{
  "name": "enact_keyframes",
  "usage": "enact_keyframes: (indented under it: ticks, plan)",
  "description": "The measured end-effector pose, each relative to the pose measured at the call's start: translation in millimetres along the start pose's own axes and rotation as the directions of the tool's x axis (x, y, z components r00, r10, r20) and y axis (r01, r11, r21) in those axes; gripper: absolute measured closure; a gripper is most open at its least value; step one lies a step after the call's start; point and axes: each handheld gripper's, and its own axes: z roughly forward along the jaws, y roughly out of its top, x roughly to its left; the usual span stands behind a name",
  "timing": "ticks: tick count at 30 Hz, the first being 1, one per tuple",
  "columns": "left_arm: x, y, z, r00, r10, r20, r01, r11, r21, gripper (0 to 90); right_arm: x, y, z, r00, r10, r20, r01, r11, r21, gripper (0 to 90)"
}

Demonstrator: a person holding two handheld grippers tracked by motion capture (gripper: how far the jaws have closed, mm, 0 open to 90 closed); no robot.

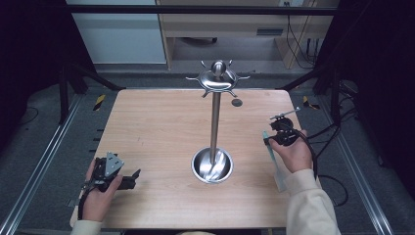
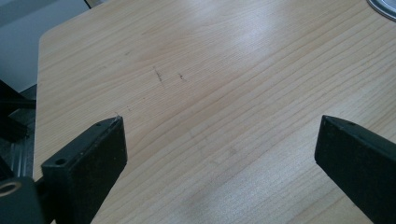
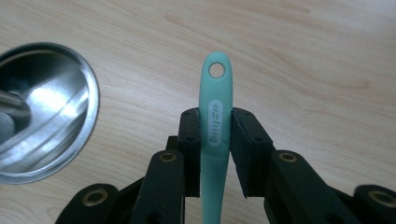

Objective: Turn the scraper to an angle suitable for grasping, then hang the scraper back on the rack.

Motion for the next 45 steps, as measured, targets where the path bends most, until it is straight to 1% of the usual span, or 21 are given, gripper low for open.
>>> enact_keyframes:
  ticks: [1,5,7,9,10,12,13,14,15,17,18,21,24,26,27,31,38,39,41,44,45]
  plan:
    - [-0.1,0.1,0.2,1.0000,0.000,0.000,0.000,1.0000,0.002,2.1,0.0,0.0,0.0,1.0000,0.000,0.000,0.000,1.000,0.000,74.3]
    - [-0.3,1.4,-0.1,1.0000,0.007,0.003,-0.007,1.0000,0.000,2.2,4.4,7.4,-18.1,0.9998,-0.020,-0.004,0.020,0.998,-0.053,74.3]
    - [0.7,2.6,-3.9,0.9999,0.004,-0.011,-0.004,0.9999,-0.012,2.2,8.0,10.4,-26.1,0.9990,-0.031,-0.031,0.029,0.996,-0.080,74.3]
    - [2.7,2.3,-6.9,0.9998,-0.017,-0.013,0.017,0.9994,-0.031,2.1,14.2,12.9,-33.8,0.9983,-0.045,-0.036,0.041,0.994,-0.104,74.3]
    - [4.7,0.9,-7.6,0.9997,-0.018,-0.016,0.017,0.9995,-0.025,2.1,18.8,15.5,-41.2,0.9971,-0.064,-0.043,0.058,0.990,-0.129,74.3]
    - [6.3,0.1,-7.5,0.9996,-0.025,-0.016,0.024,0.9994,-0.025,2.1,20.3,16.8,-43.5,0.9967,-0.067,-0.046,0.060,0.988,-0.139,74.3]
    - [7.6,-0.3,-7.7,0.9993,-0.032,-0.019,0.031,0.9992,-0.027,2.1,25.5,21.6,-50.7,0.9958,-0.077,-0.049,0.067,0.983,-0.170,74.3]
    - [8.9,-0.6,-8.2,0.9989,-0.040,-0.023,0.039,0.9988,-0.030,2.1,27.4,23.7,-54.0,0.9951,-0.084,-0.052,0.073,0.980,-0.184,74.4]
    - [10.1,-0.7,-8.9,0.9986,-0.046,-0.025,0.045,0.9985,-0.032,2.1,27.4,23.7,-54.0,0.9951,-0.084,-0.052,0.073,0.980,-0.184,74.4]
    - [11.8,-1.2,-10.4,0.9977,-0.060,-0.030,0.059,0.9975,-0.038,2.1,34.0,30.0,-62.5,0.9936,-0.087,-0.072,0.069,0.972,-0.225,74.3]
    - [12.4,-1.4,-10.8,0.9973,-0.065,-0.034,0.064,0.9971,-0.040,2.1,34.0,30.0,-62.5,0.9936,-0.087,-0.072,0.069,0.972,-0.225,74.3]
    - [14.3,-2.0,-11.1,0.9967,-0.072,-0.038,0.070,0.9967,-0.042,2.1,38.6,36.1,-71.0,0.9922,-0.097,-0.078,0.073,0.962,-0.264,74.4]
    - [15.6,-2.1,-11.6,0.9964,-0.075,-0.039,0.073,0.9963,-0.046,2.1,40.1,37.6,-74.7,0.9922,-0.101,-0.074,0.077,0.958,-0.275,74.5]
    - [16.2,-2.0,-12.4,0.9964,-0.075,-0.040,0.073,0.9962,-0.048,2.1,40.7,37.4,-80.9,0.9920,-0.105,-0.070,0.080,0.950,-0.303,74.6]
    - [16.4,-1.9,-12.7,0.9964,-0.075,-0.040,0.073,0.9962,-0.049,2.1,40.7,37.4,-80.9,0.9920,-0.105,-0.070,0.080,0.950,-0.303,74.6]
    - [17.5,-1.1,-14.7,0.9962,-0.076,-0.041,0.074,0.9957,-0.056,2.1,42.9,36.7,-87.8,0.9919,-0.108,-0.067,0.080,0.938,-0.338,74.7]
    - [18.4,-0.9,-15.1,0.9960,-0.079,-0.041,0.077,0.9952,-0.060,2.1,52.5,37.0,-98.3,0.9881,-0.142,-0.059,0.107,0.910,-0.400,74.7]
    - [18.7,-0.8,-15.5,0.9960,-0.078,-0.044,0.075,0.9953,-0.062,2.1,52.5,37.0,-98.3,0.9881,-0.142,-0.059,0.107,0.910,-0.400,74.7]
    - [19.2,-0.8,-16.1,0.9958,-0.081,-0.043,0.079,0.9948,-0.065,2.1,54.6,36.9,-101.6,0.9870,-0.149,-0.060,0.112,0.904,-0.413,74.7]
    - [20.3,-1.3,-16.1,0.9955,-0.084,-0.044,0.081,0.9945,-0.065,2.1,58.4,35.8,-111.6,0.9847,-0.165,-0.055,0.124,0.888,-0.443,74.7]
    - [20.5,-1.4,-16.0,0.9953,-0.086,-0.044,0.083,0.9944,-0.065,2.1,58.4,35.8,-111.6,0.9847,-0.165,-0.055,0.124,0.888,-0.443,74.7]
